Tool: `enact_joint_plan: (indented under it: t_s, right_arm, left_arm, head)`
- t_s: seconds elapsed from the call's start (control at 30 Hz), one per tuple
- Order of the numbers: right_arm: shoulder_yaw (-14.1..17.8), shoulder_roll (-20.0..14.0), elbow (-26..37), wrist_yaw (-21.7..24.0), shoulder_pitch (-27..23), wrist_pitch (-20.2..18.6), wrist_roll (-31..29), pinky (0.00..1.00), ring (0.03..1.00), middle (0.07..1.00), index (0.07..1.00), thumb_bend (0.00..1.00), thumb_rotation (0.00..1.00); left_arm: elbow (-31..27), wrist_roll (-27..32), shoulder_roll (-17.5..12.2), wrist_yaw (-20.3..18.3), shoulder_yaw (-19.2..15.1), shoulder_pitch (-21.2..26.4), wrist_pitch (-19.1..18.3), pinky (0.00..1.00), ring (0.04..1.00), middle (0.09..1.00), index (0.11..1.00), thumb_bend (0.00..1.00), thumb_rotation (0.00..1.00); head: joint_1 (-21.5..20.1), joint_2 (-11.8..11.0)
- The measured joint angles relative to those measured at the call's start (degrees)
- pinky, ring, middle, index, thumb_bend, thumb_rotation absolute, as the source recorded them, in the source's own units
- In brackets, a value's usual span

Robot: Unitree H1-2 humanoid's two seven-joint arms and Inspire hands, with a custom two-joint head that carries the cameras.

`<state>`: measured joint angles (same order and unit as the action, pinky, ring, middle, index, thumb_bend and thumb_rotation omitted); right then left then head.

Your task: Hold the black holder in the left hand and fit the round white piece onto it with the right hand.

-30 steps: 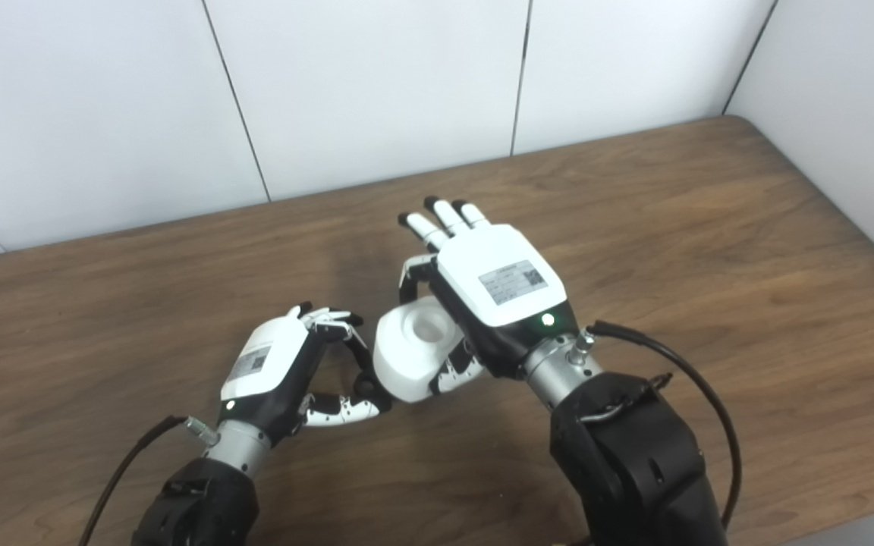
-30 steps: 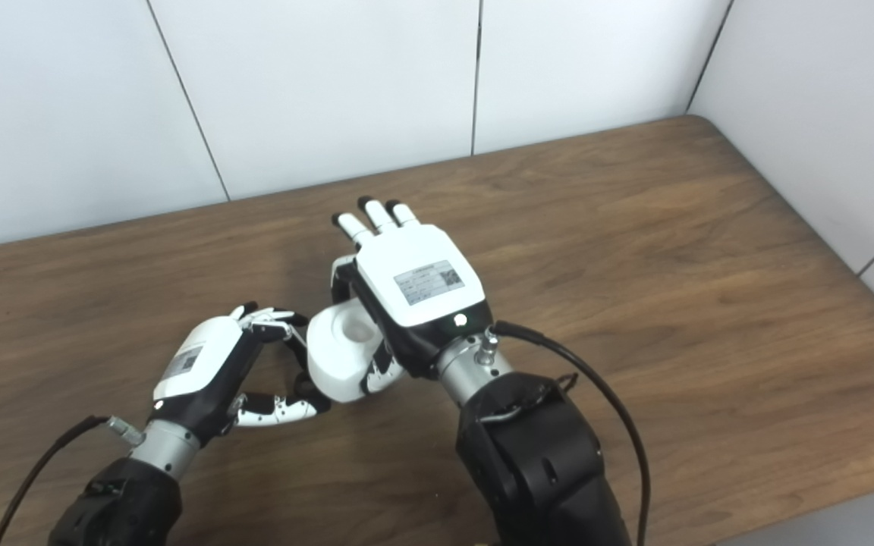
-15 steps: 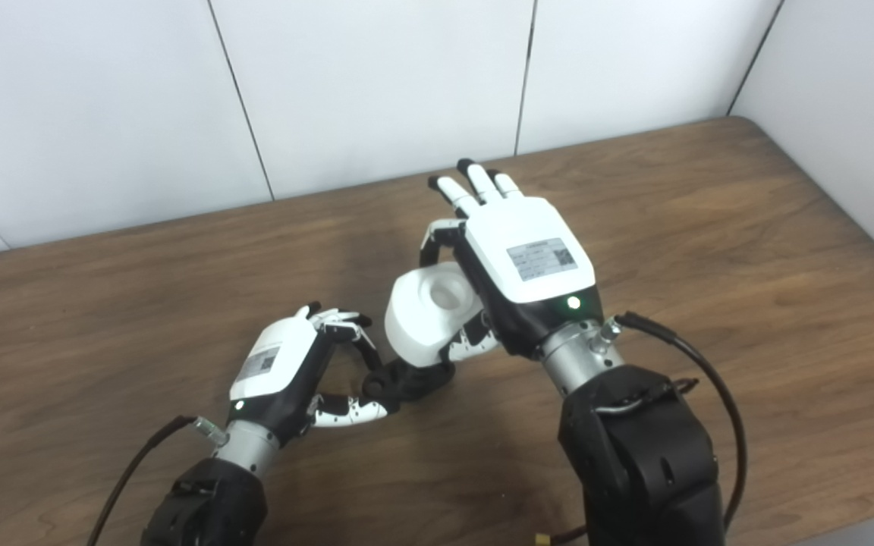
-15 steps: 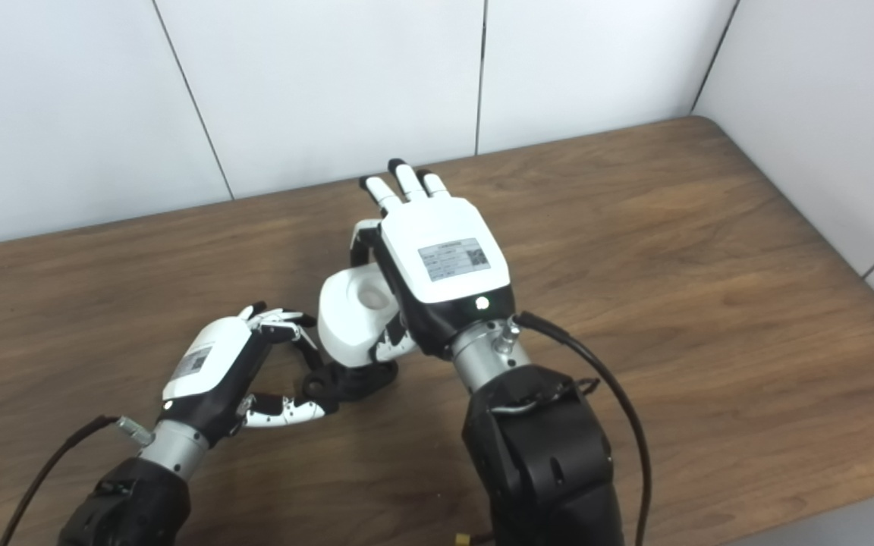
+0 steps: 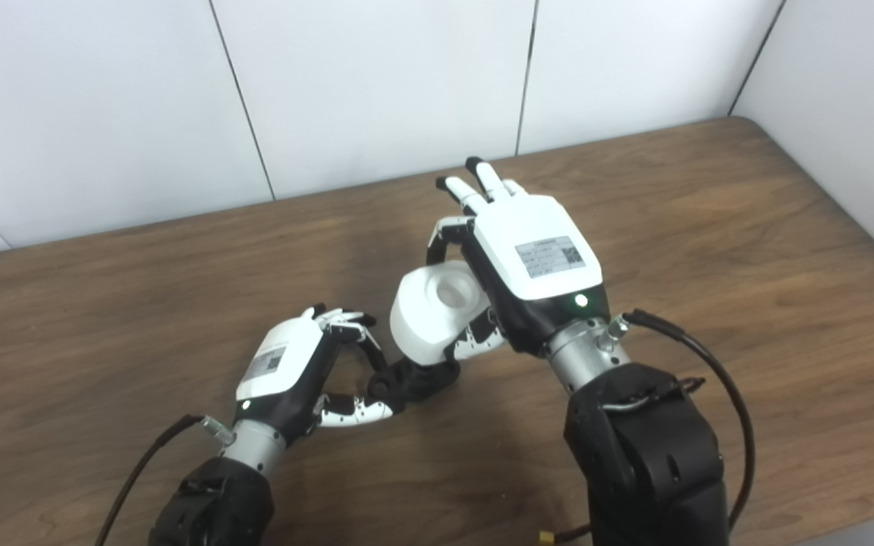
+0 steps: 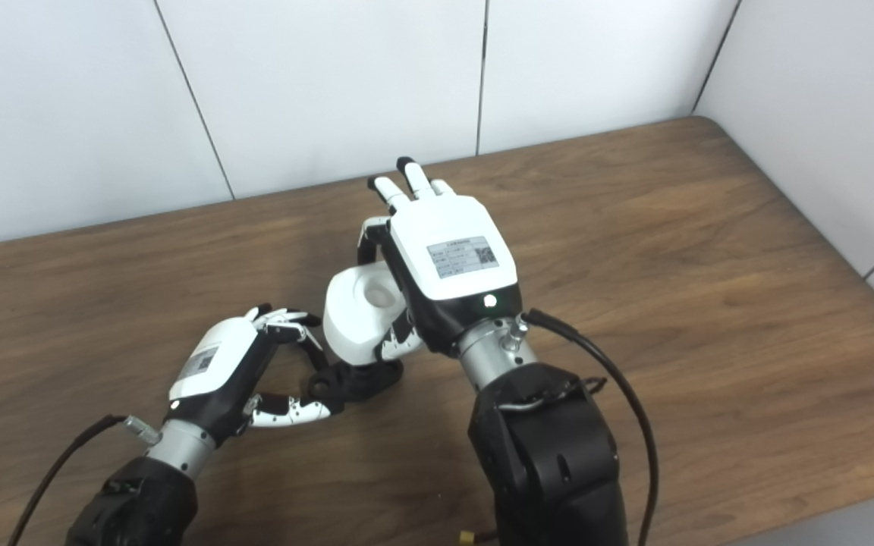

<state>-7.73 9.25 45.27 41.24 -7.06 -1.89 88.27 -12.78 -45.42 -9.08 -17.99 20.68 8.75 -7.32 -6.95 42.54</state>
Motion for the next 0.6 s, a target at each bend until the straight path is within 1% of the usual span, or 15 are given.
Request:
enact_joint_plan:
  t_s: [0.17, 0.27, 0.43, 0.6]
  right_arm:
    - [0.4, 0.03, -2.04, -0.63, 0.94, -0.13, -0.58, 0.84, 1.0, 0.922, 0.479, 0.52, 0.13]
    - [0.47, -0.02, -2.25, -0.81, 1.84, -0.18, -1.39, 0.86, 1.0, 0.925, 0.479, 0.52, 0.13]
    - [0.48, -0.04, -2.16, -0.8, 2.22, -0.18, -1.99, 0.91, 1.0, 0.929, 0.479, 0.52, 0.13]
    - [0.4, -0.04, -1.89, -0.76, 2.26, -0.13, -2.42, 0.92, 1.0, 0.935, 0.479, 0.52, 0.13]
  left_arm:
    - [-0.18, -0.04, 0.14, -0.01, 0.33, -0.01, -0.28, 1.0, 0.894, 0.827, 0.482, 0.52, 0.04]
    - [-0.18, -0.31, 0.18, -0.01, 0.6, -0.02, -0.47, 1.0, 0.895, 0.827, 0.482, 0.52, 0.04]
    - [-0.18, -2.07, 0.4, -0.01, 1.12, -0.03, -1.31, 0.98, 0.898, 0.826, 0.481, 0.52, 0.05]
    - [-0.14, -3.91, 0.39, -0.01, 1.58, -0.04, -2.4, 1.0, 0.904, 0.827, 0.481, 0.52, 0.05]
  head:
    - [0.71, 0.44]
    - [0.88, 0.7]
    - [1.23, 1.14]
    - [1.5, 1.32]
